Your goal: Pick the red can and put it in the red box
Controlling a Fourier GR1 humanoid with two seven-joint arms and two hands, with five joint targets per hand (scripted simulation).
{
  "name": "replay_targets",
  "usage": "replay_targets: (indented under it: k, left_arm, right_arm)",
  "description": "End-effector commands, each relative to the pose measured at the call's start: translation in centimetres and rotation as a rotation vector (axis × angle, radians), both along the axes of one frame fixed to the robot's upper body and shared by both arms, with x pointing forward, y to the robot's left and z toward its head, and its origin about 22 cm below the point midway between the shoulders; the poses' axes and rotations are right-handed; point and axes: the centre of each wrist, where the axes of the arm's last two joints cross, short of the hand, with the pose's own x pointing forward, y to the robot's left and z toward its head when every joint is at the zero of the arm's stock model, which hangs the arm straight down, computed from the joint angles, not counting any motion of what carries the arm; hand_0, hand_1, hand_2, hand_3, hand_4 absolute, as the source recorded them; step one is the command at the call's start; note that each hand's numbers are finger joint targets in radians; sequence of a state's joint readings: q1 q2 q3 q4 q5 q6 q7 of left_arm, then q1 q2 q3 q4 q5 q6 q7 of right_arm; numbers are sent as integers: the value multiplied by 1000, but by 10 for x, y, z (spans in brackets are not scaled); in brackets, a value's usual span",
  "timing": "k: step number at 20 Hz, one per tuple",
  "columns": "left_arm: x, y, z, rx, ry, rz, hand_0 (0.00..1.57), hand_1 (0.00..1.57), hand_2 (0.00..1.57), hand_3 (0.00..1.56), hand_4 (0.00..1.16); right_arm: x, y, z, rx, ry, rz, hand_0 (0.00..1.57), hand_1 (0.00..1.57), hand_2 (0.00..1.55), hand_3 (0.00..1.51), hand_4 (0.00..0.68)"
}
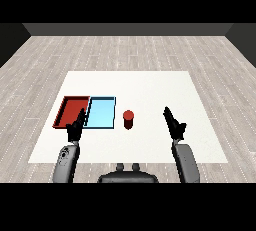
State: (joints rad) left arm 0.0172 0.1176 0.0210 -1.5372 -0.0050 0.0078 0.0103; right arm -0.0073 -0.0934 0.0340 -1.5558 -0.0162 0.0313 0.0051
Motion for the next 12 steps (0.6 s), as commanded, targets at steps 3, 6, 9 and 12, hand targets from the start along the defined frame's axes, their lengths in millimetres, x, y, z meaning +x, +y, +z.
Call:
replay_targets:
  k: [3, 6, 9, 12]
  left_arm:
    - [5, -9, 8, -32, -26, -27, 0, 0, 0, 0, 0]
    - [8, -17, 9, -68, -37, -62, 0, 0, 0, 0, 0]
    - [17, -37, 44, -96, -480, -83, 0, 0, 0, 0, 0]
    - [6, -30, 23, -112, -505, -84, 0, 0, 0, 0, 0]
  right_arm:
    - [-9, -3, 0, 10, -17, -39, 0, 0, 0, 0, 0]
    - [-15, -11, 1, 5, -12, -37, 0, 0, 0, 0, 0]
    - [-8, 14, 17, 98, -347, 36, 0, 0, 0, 0, 0]
    - [-18, 0, -8, 115, -373, 39, 0, 0, 0, 0, 0]
